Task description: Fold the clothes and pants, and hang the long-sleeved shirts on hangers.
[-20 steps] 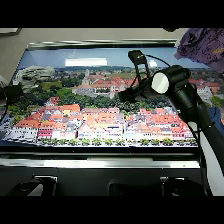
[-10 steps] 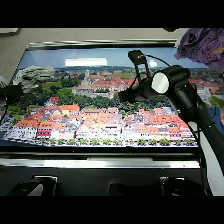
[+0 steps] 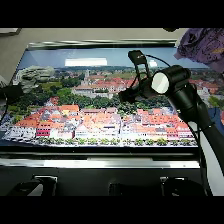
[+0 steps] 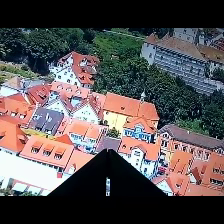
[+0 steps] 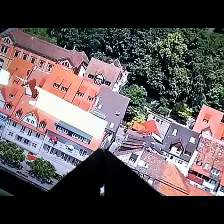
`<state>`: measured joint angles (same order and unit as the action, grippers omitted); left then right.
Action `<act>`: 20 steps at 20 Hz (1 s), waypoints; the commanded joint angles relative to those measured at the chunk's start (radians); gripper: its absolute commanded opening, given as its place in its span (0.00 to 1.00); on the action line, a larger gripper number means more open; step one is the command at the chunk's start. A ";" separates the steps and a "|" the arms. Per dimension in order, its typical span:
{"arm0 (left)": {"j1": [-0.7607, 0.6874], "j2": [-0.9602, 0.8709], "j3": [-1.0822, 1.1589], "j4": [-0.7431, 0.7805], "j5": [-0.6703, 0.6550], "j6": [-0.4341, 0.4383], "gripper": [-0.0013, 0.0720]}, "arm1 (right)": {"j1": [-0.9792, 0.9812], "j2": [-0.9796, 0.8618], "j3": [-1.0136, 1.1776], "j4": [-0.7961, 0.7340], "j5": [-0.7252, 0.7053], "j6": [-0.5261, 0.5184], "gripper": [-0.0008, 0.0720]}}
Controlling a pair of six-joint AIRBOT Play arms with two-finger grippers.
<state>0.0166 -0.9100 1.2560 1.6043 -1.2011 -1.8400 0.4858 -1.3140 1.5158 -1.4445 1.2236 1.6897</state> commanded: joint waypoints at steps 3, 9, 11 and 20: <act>0.001 -0.011 -0.001 0.040 0.037 -0.004 0.23 | 0.001 0.001 0.000 0.000 0.000 0.000 0.06; 0.176 -0.235 0.000 0.305 0.330 -0.243 1.00 | 0.001 0.001 0.001 0.000 0.000 0.000 0.06; 0.308 -0.377 0.000 0.266 0.531 -0.289 1.00 | 0.001 0.001 0.000 0.000 0.000 0.000 0.06; 0.406 -0.978 0.447 0.209 0.754 -0.033 1.00 | 0.001 0.001 0.000 0.000 0.000 0.000 0.06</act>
<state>0.4240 -1.7130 1.5333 1.8198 -0.4923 -1.9736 0.4858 -1.3140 1.5158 -1.4445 1.2236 1.6894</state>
